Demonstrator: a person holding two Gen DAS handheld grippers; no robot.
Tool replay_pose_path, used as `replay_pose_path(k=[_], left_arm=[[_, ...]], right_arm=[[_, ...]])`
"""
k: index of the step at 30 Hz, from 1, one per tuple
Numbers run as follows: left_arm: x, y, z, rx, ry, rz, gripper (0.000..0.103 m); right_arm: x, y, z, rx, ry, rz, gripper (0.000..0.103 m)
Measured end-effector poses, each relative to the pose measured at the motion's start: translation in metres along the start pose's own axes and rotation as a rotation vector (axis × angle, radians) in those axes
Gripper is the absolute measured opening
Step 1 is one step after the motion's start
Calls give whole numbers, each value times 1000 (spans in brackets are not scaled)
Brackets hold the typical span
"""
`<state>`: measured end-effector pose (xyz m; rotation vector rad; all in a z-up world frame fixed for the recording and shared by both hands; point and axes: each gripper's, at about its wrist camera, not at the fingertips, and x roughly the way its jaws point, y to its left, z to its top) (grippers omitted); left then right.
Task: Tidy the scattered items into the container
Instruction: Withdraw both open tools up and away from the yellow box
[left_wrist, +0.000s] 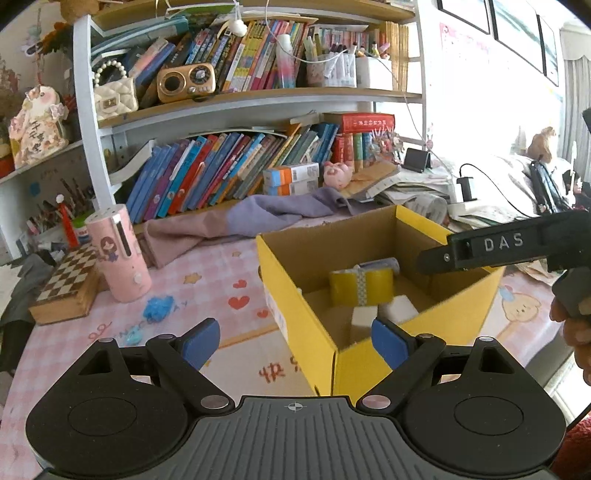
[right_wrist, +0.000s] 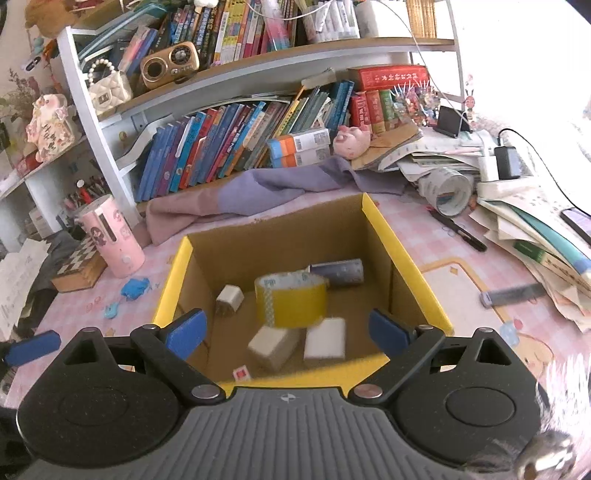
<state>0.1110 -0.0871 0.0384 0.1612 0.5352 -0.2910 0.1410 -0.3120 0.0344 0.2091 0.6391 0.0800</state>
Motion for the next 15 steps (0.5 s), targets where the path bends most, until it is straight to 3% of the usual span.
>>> replay_pose_path(k=[15], left_arm=[[-46,14,-37,-2,11,-31,92]], right_arm=[[-53,30,-60,-15,-22,-95,96]])
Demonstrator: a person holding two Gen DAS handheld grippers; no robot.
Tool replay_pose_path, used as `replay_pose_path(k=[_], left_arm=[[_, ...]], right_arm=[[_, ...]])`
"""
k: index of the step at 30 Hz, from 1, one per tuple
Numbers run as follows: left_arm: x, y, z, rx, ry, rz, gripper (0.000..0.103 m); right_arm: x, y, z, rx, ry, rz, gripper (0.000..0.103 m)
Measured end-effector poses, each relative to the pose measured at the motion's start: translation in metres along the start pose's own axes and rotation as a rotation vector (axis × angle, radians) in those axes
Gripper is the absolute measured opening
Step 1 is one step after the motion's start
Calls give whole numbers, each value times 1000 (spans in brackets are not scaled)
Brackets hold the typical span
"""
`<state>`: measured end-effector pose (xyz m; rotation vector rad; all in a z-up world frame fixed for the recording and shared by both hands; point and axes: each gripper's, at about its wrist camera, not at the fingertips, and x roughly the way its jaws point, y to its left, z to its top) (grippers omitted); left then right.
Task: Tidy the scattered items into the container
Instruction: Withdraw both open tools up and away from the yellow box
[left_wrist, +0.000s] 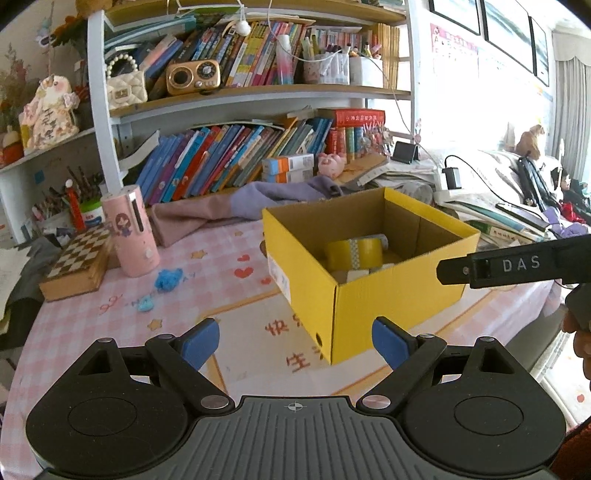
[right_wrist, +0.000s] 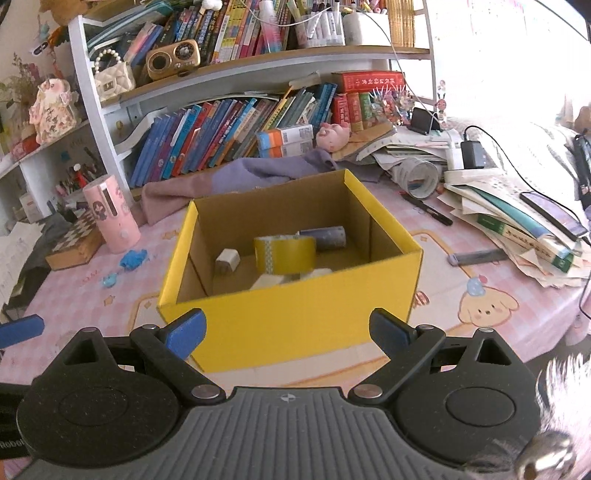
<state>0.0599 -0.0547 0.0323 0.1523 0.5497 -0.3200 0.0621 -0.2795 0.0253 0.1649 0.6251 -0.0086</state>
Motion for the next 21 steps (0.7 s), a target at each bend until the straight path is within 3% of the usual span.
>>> replay_pose_path(k=[10,21], left_arm=[[-18,7,-21,4,23,-7,92],[-29,23,-35,-31,54,7,92]], right_arm=[[-15,20,-35,-9,40,-43,96],[-17,46,-51,-55,90,-24,96]])
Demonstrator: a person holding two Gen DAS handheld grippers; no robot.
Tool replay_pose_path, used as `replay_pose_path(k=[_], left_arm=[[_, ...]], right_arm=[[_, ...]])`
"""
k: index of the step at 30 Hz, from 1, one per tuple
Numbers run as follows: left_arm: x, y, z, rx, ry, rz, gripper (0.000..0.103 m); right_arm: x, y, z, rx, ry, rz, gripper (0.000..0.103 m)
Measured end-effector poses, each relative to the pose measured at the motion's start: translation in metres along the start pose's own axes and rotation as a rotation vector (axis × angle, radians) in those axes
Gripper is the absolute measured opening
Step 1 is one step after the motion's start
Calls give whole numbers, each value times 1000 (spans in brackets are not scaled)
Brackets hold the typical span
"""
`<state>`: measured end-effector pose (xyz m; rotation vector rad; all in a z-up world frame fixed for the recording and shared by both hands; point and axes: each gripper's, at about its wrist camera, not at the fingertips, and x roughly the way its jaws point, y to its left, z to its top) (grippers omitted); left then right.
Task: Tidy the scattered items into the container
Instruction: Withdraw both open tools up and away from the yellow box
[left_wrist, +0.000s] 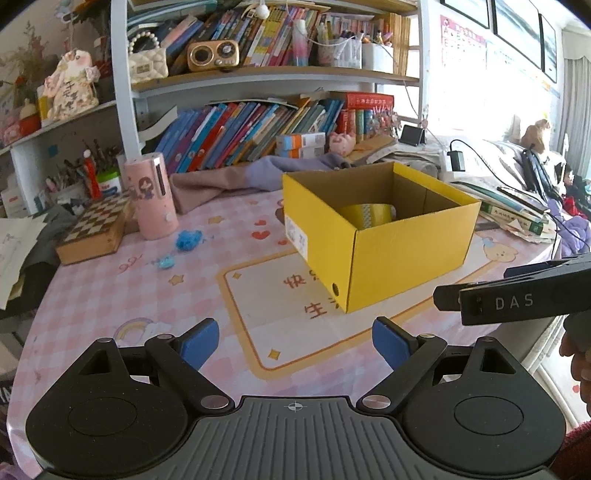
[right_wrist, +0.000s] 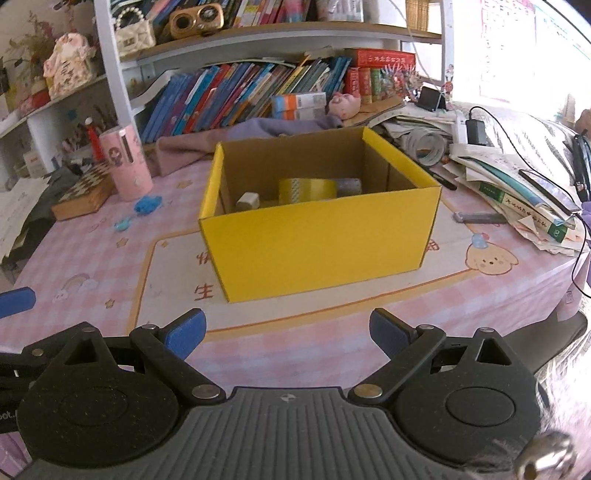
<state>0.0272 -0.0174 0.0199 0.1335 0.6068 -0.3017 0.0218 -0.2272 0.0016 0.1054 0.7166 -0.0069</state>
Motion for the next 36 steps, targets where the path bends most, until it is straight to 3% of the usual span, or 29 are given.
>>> replay_pose_path(k=[23,36], left_arm=[[-10,19,-10,-23,6,11,92],[-24,47,-20,-105,1,115,96]], right_arm=[[-3,34,-10,-82,44,42,96],[6,71,-4,-180,52,133,96]])
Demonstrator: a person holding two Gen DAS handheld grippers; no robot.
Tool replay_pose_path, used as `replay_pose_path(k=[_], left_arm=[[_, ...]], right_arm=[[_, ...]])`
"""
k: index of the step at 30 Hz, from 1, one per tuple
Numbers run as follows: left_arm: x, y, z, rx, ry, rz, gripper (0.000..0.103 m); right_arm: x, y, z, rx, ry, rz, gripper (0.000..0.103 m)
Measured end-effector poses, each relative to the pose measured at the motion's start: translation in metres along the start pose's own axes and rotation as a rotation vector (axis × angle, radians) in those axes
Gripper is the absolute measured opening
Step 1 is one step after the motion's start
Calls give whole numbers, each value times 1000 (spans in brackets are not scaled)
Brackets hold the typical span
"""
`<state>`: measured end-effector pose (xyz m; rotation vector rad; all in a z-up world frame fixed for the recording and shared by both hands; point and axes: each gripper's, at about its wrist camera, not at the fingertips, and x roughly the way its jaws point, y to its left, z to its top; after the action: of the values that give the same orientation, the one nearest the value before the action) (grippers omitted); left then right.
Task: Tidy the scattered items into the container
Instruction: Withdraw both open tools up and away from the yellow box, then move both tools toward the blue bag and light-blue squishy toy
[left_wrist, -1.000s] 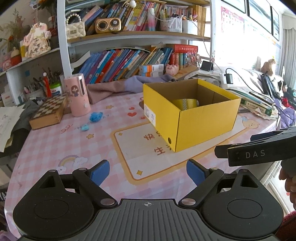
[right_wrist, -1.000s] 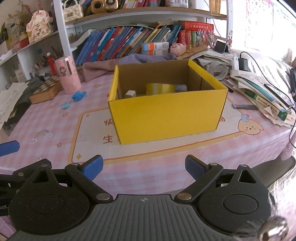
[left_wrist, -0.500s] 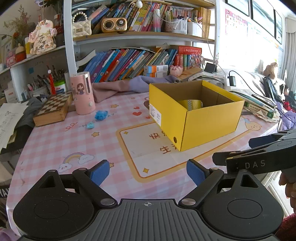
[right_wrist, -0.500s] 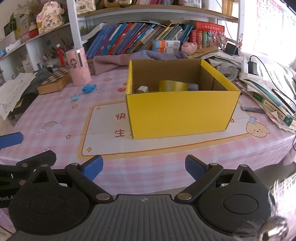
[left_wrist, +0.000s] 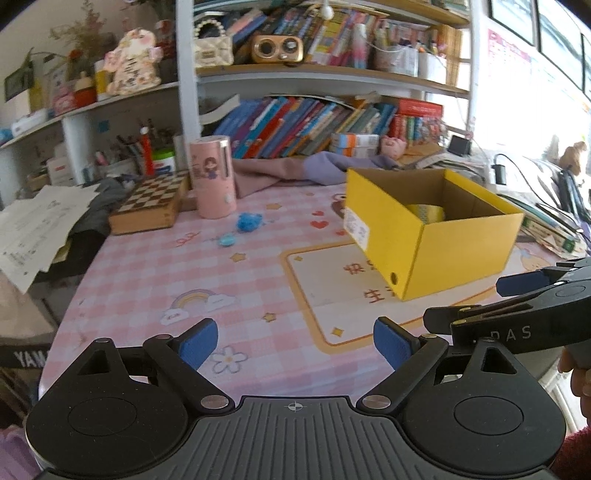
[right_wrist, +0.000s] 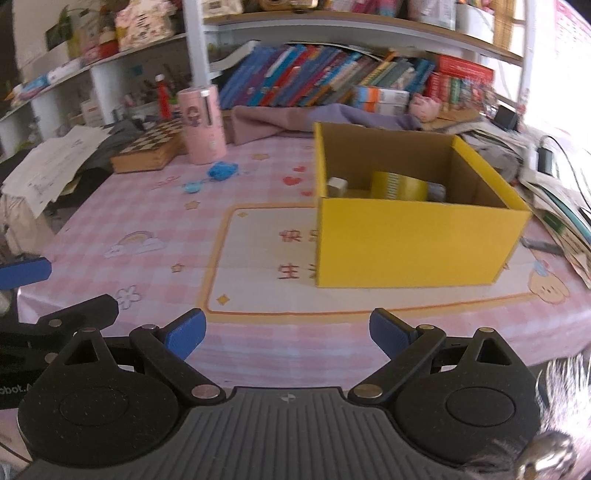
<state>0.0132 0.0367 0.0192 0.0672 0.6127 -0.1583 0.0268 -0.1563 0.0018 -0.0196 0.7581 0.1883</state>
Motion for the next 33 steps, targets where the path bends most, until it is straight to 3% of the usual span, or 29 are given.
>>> replay_pose_path(k=[16,33], left_arm=[[16,25,6,-33,18,82,97],[73,51,50,-56,17,123,97]], right_arm=[[33,21,21,-57,9,88,96],[98,28,87,-98,0,130,96]])
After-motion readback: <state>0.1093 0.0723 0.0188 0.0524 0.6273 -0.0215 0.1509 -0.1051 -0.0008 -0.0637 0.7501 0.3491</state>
